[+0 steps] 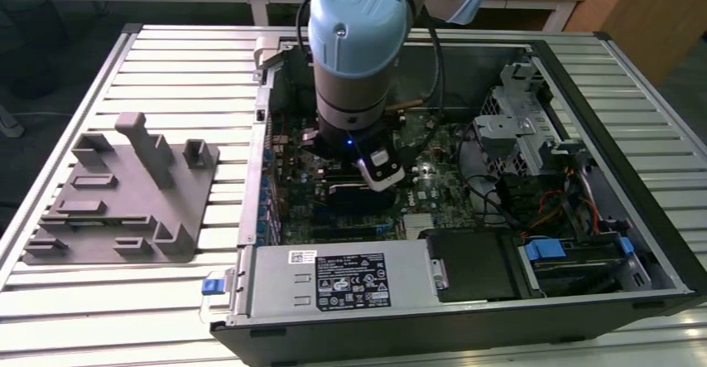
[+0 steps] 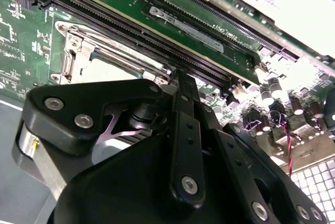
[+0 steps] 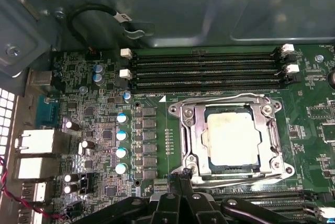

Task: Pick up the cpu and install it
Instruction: 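Install the second cpu locking lever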

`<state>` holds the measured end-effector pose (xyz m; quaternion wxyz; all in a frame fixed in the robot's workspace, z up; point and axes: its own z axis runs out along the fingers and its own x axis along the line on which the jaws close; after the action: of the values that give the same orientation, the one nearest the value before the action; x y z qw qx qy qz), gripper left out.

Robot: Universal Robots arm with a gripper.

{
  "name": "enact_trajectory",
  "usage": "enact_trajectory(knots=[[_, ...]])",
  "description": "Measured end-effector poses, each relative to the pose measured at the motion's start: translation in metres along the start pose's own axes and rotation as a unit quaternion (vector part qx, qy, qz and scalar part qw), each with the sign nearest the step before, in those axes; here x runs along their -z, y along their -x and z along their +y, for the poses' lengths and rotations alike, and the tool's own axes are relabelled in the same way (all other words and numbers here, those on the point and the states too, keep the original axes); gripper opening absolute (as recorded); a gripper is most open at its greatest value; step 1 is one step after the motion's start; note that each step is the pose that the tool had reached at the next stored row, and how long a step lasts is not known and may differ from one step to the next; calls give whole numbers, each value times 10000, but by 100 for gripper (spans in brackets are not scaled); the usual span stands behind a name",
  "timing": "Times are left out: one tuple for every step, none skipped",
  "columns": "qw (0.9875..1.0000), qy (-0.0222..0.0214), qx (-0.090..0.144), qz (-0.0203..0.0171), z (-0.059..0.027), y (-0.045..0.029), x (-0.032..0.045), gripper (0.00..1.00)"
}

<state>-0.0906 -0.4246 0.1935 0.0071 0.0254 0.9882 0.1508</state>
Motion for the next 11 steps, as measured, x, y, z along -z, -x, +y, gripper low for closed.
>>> enact_trajectory(knots=[[10000,1,0,0,-1,-1,-2,11],[10000,1,0,1,-2,-3,-5,11],[10000,1,0,0,-3,-7,-8,11],[10000,0,0,1,-4,-11,-10,11],[10000,0,0,1,-5,-13,-12,11],[10000,0,0,1,-5,-15,-14,11],[10000,1,0,1,-4,-18,-16,11],[10000,1,0,1,-4,-21,-18,11],[10000,1,0,1,-4,-23,-19,11],[10000,1,0,1,-3,-24,-21,11],[10000,1,0,1,-3,-26,-23,11]])
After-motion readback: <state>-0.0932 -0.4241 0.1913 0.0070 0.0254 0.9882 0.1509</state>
